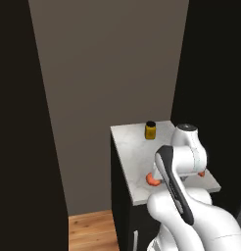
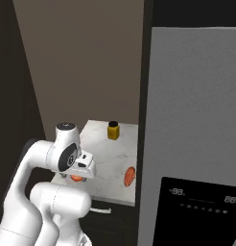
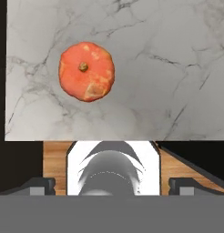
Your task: Place the sweet potato and squash inside the fridge drawer. Close the drawer after placing the vegetables.
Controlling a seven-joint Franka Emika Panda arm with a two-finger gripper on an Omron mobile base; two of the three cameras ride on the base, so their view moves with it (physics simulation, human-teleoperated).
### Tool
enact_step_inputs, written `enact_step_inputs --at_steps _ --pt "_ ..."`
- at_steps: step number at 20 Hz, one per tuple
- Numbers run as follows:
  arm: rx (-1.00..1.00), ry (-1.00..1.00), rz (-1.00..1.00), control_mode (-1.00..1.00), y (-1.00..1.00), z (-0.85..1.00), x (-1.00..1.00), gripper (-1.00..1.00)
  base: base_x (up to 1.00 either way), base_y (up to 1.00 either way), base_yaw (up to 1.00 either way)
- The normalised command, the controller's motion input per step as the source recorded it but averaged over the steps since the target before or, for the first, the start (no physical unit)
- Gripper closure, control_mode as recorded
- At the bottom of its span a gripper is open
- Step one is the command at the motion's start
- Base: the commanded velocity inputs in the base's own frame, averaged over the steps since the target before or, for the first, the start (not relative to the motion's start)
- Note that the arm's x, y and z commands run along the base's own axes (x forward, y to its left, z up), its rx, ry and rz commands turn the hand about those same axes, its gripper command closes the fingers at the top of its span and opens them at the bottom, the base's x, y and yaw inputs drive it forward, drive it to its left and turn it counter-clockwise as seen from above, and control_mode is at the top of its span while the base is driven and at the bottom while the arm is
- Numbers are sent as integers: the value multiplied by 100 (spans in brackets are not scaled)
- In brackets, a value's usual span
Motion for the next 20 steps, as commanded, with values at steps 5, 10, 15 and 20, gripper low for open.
enact_step_inputs --at_steps 5,10,15,20 --pt "0 0 0 -100 28 -2 7 -100 0 0 0" --pt "0 0 0 -100 31 -1 10 -100 0 0 0" --pt "0 0 0 -100 18 -13 5 -100 0 0 0" --pt "0 0 0 -100 13 -9 6 -100 0 0 0"
